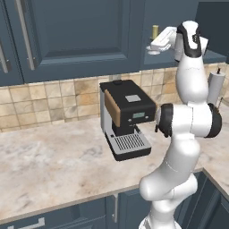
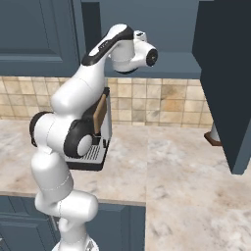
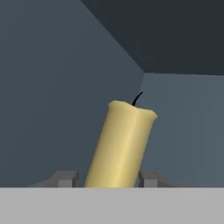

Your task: Get the candle and the liquor from the cabinet and move them to the dining counter.

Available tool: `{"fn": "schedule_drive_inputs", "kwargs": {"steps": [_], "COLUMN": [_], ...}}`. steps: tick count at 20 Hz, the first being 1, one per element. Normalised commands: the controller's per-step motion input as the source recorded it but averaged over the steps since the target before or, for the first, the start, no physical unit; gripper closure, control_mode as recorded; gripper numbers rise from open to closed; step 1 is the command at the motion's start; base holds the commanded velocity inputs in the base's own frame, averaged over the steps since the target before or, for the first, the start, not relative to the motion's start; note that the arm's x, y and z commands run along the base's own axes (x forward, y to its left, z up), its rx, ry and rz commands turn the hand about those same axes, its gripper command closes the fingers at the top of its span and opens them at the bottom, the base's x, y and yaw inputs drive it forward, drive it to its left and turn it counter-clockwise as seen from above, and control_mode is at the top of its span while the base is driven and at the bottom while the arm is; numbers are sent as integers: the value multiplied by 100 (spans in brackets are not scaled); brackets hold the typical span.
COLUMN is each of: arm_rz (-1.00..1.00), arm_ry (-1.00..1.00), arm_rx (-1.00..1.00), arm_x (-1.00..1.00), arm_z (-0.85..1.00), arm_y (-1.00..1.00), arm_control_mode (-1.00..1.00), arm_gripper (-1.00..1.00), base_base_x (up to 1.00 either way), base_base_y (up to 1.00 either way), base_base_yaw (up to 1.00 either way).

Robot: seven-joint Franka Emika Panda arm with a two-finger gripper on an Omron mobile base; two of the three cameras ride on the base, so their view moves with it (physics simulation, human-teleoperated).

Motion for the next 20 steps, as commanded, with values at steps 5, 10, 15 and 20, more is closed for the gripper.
{"fn": "schedule_drive_inputs", "kwargs": {"steps": [5, 10, 15, 20], "arm_rz": [0, 0, 0, 0], "arm_ry": [-15, -7, -1, 0], "arm_rx": [0, 0, 0, 0], "arm_x": [-81, -94, -100, -100], "arm_z": [30, 24, 14, 1], "arm_y": [-1, 0, 3, 10], "arm_control_mode": [-100, -100, -100, -100], "arm_gripper": [100, 100, 100, 100], "base_base_x": [0, 0, 0, 0], "base_base_y": [0, 0, 0, 0], "base_base_yaw": [0, 0, 0, 0]}}
